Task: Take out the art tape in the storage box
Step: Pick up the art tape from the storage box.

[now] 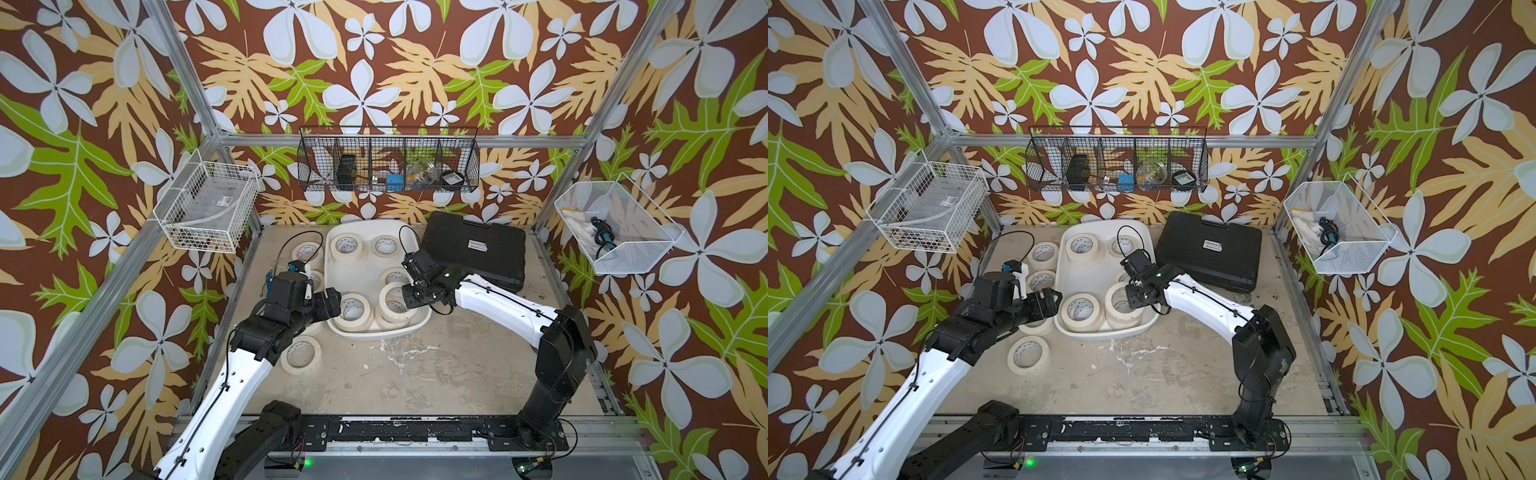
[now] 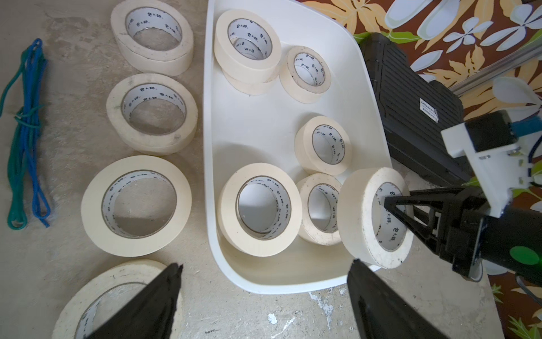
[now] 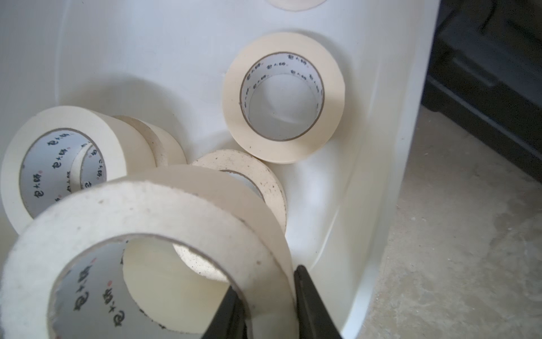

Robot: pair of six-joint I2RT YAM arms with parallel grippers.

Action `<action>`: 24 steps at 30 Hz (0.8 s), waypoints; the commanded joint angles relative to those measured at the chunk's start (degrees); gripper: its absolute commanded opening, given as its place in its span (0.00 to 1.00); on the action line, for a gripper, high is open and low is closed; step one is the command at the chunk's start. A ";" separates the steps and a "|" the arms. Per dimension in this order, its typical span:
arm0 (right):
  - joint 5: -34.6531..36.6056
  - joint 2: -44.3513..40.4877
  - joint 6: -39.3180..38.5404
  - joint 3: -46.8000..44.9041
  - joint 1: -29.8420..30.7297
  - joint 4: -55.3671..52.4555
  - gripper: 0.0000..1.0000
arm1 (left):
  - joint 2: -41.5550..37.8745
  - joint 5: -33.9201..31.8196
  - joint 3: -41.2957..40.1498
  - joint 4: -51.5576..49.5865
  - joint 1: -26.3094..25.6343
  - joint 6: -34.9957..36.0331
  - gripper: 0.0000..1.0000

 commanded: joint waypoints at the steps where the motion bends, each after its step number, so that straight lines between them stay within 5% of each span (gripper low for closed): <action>1: 2.43 -1.11 -0.38 1.55 0.09 -2.81 0.15 | 2.64 0.84 3.54 -0.22 -3.64 1.08 0.88; 12: 3.82 -2.53 0.45 3.68 1.09 -5.83 0.14 | 18.83 -16.88 19.81 -6.37 -25.75 -2.70 0.79; 24: 4.02 -3.19 0.98 4.16 2.03 -6.85 0.14 | 27.30 -20.09 20.81 -2.93 -29.16 -5.56 0.76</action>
